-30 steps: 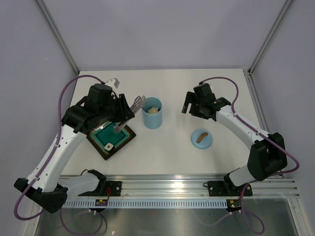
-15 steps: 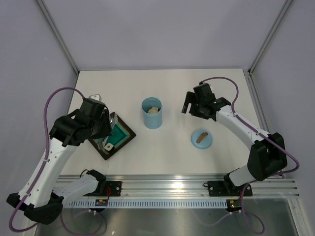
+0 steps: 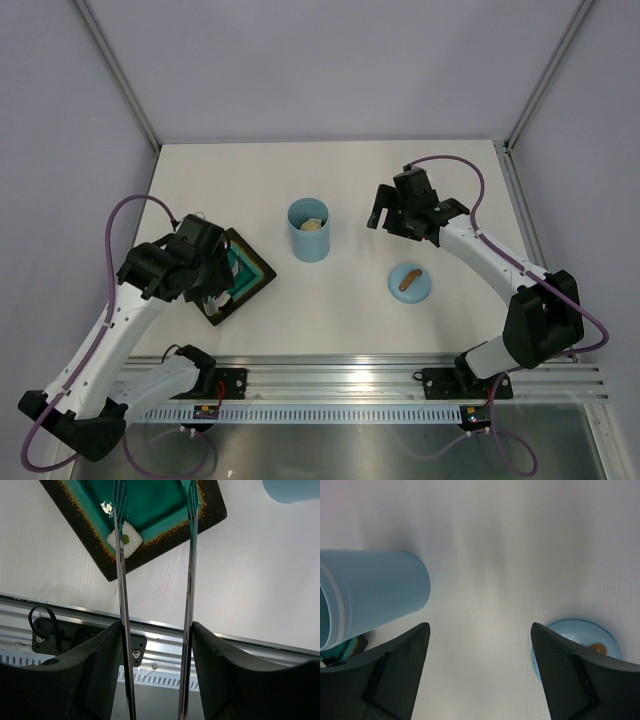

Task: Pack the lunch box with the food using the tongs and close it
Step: Pick up the fake food from the plate, then place the fake food in the packing box.

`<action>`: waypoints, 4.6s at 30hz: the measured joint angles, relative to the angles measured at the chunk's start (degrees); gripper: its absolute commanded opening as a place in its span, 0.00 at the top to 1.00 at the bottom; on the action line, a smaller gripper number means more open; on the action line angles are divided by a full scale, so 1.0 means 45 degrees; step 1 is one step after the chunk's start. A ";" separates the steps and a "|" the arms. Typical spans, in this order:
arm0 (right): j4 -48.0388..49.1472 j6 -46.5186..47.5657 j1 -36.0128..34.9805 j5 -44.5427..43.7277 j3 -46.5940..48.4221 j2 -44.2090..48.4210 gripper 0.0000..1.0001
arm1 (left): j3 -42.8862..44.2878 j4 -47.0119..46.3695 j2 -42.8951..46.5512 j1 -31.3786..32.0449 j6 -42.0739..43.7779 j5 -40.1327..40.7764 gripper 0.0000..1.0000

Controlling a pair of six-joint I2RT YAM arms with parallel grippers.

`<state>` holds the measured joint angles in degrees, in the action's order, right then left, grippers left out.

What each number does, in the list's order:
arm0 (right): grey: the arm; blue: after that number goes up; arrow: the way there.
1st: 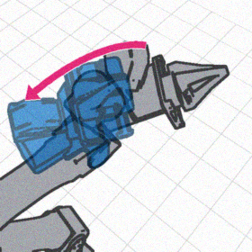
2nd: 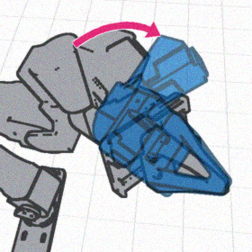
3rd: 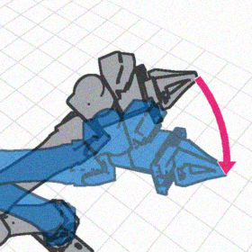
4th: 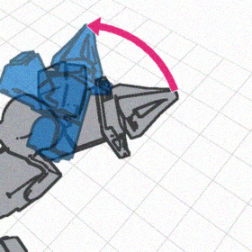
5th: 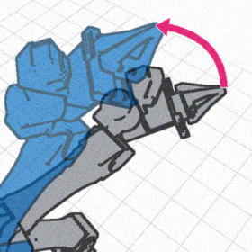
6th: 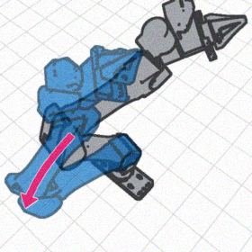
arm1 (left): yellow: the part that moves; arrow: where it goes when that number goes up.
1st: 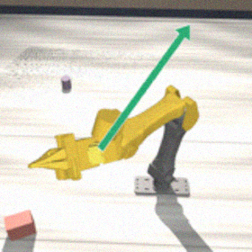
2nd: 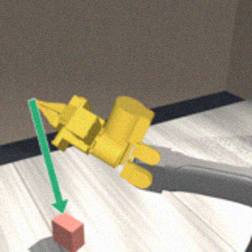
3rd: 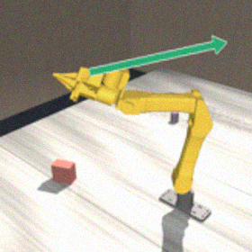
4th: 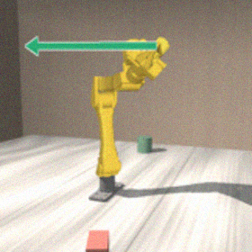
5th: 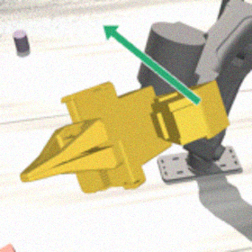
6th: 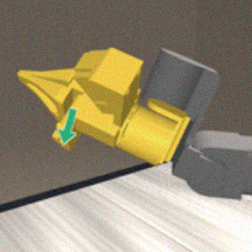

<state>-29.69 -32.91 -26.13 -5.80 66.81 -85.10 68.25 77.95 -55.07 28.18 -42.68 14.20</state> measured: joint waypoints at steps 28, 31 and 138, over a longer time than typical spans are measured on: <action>0.0325 -0.0034 0.0000 0.0525 -0.0107 -0.0423 0.11 | -0.2278 0.0000 0.0879 0.0000 -0.1307 -0.0170 0.47; 0.0345 -0.0034 0.0000 0.0534 -0.0107 -0.0452 0.11 | -0.2467 0.0000 0.0903 -0.0024 -0.1501 -0.0024 0.47; 0.0223 -0.0180 -0.0005 0.0622 -0.0087 -0.0651 0.11 | 0.4109 -0.4507 -0.3449 0.0714 0.2244 -0.3458 1.00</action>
<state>-28.69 -33.71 -26.15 -3.01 66.41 -88.03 86.74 57.67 -70.59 31.40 -32.58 -1.37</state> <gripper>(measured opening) 0.891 0.391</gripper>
